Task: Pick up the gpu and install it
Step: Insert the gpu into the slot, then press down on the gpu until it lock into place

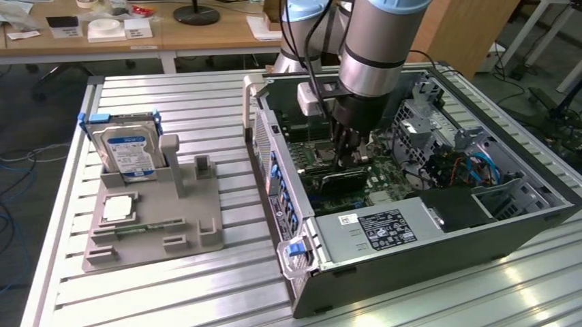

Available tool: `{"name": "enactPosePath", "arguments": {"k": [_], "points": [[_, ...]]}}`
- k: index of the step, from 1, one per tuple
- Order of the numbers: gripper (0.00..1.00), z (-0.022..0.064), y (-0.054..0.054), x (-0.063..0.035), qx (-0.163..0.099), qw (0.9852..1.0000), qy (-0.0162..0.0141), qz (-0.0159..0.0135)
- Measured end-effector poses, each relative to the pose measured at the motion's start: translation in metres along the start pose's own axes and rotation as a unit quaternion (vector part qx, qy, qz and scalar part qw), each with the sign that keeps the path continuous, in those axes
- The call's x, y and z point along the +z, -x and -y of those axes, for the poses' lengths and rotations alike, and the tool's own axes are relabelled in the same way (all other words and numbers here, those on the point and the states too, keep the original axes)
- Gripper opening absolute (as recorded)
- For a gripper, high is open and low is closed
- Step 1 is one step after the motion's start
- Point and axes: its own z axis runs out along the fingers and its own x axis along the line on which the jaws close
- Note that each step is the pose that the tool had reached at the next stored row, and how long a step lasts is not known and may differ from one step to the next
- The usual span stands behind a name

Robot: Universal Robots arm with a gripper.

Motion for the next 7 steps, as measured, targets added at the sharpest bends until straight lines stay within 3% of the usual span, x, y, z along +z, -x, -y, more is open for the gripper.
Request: {"name": "enactPosePath", "arguments": {"k": [7], "points": [[0.11,0.0,0.0,0.0,0.0,1.0,0.0,0.0]]}}
